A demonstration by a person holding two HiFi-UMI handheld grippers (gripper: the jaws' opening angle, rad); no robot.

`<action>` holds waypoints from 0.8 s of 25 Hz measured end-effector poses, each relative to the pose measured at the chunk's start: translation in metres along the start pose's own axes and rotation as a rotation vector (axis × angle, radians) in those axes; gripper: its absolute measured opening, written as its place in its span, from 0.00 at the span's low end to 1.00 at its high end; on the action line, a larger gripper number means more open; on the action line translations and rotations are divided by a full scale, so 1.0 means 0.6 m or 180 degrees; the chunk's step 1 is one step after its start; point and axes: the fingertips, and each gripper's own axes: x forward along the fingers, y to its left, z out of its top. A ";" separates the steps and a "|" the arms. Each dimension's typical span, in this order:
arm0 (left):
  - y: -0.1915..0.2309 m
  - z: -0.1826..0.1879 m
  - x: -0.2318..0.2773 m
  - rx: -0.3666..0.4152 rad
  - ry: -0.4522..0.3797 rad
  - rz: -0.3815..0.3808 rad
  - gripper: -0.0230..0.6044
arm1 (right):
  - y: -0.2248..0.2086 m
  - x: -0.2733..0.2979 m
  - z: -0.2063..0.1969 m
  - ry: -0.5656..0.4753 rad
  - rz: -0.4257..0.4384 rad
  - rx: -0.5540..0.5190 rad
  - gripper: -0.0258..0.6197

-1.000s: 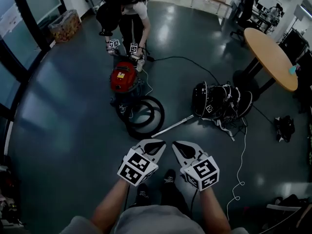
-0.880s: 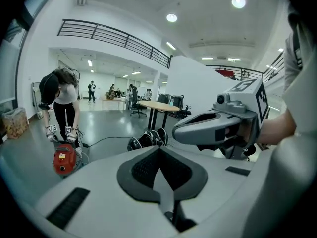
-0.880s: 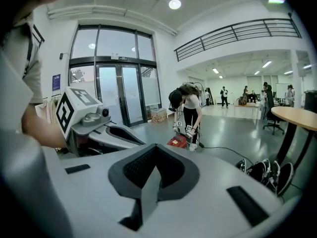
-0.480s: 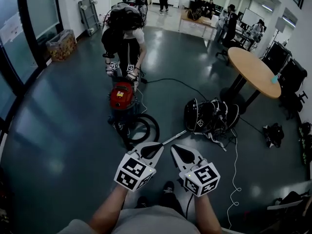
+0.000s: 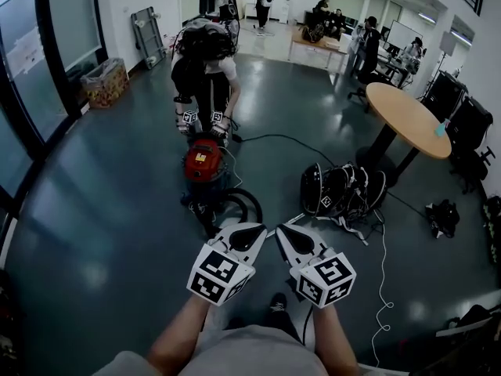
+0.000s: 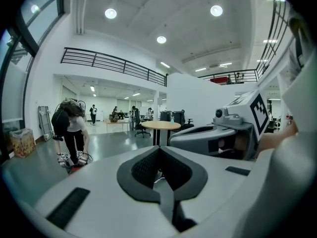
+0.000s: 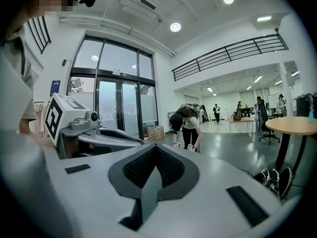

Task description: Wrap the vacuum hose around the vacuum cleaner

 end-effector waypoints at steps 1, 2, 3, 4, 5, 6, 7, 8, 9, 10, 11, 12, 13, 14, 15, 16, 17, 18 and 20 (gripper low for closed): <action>0.000 0.000 -0.001 -0.0003 0.0002 0.0010 0.05 | 0.001 -0.001 0.001 0.0000 0.0002 0.0009 0.05; -0.001 0.000 -0.002 -0.0007 0.0006 0.0022 0.05 | 0.002 -0.002 0.001 -0.0003 0.0007 0.0019 0.04; -0.002 0.001 -0.002 -0.0011 0.0008 0.0034 0.05 | 0.002 -0.003 0.002 -0.0007 0.0012 0.0025 0.05; -0.002 0.002 -0.002 -0.0013 0.0005 0.0043 0.05 | 0.003 -0.005 0.004 -0.0009 0.0015 0.0024 0.04; -0.003 0.003 -0.002 -0.0014 0.0000 0.0049 0.05 | 0.003 -0.005 0.004 -0.0008 0.0017 0.0019 0.04; -0.003 0.004 -0.002 -0.0014 -0.0005 0.0053 0.05 | 0.005 -0.006 0.004 -0.0003 0.0020 0.0014 0.04; -0.004 0.004 -0.003 -0.0013 -0.0006 0.0056 0.05 | 0.007 -0.006 0.003 0.0001 0.0025 0.0014 0.04; -0.005 0.003 -0.004 -0.0014 -0.0006 0.0057 0.05 | 0.009 -0.007 0.002 0.0003 0.0031 0.0016 0.04; -0.007 0.001 -0.005 -0.0014 -0.0006 0.0060 0.05 | 0.011 -0.008 0.000 0.0002 0.0038 0.0018 0.05; -0.008 -0.001 -0.006 -0.0014 -0.0007 0.0066 0.05 | 0.013 -0.010 -0.002 0.0000 0.0046 0.0015 0.05; -0.008 -0.002 -0.007 -0.0013 -0.0008 0.0073 0.05 | 0.014 -0.010 -0.002 -0.0004 0.0053 0.0010 0.05; -0.009 -0.002 -0.008 -0.0010 -0.0009 0.0079 0.05 | 0.016 -0.011 -0.001 -0.0007 0.0059 0.0003 0.04; -0.009 -0.001 -0.010 -0.0007 -0.0009 0.0085 0.05 | 0.018 -0.013 0.000 -0.0008 0.0062 -0.0004 0.04; -0.010 0.000 -0.012 -0.0005 -0.0006 0.0090 0.05 | 0.020 -0.014 0.001 -0.0007 0.0063 -0.0010 0.04; -0.010 0.000 -0.014 -0.0004 -0.0003 0.0096 0.05 | 0.022 -0.015 0.002 -0.0001 0.0064 -0.0016 0.04; -0.011 0.002 -0.016 -0.0004 -0.0001 0.0103 0.05 | 0.025 -0.017 0.003 0.0007 0.0067 -0.0022 0.04; -0.011 0.003 -0.017 -0.0002 -0.0001 0.0108 0.05 | 0.027 -0.017 0.003 0.0014 0.0071 -0.0028 0.04; -0.011 0.004 -0.018 0.0000 -0.0002 0.0112 0.05 | 0.029 -0.018 0.004 0.0018 0.0075 -0.0033 0.04; -0.010 0.007 -0.019 0.0004 -0.0009 0.0114 0.05 | 0.030 -0.017 0.007 0.0020 0.0077 -0.0044 0.04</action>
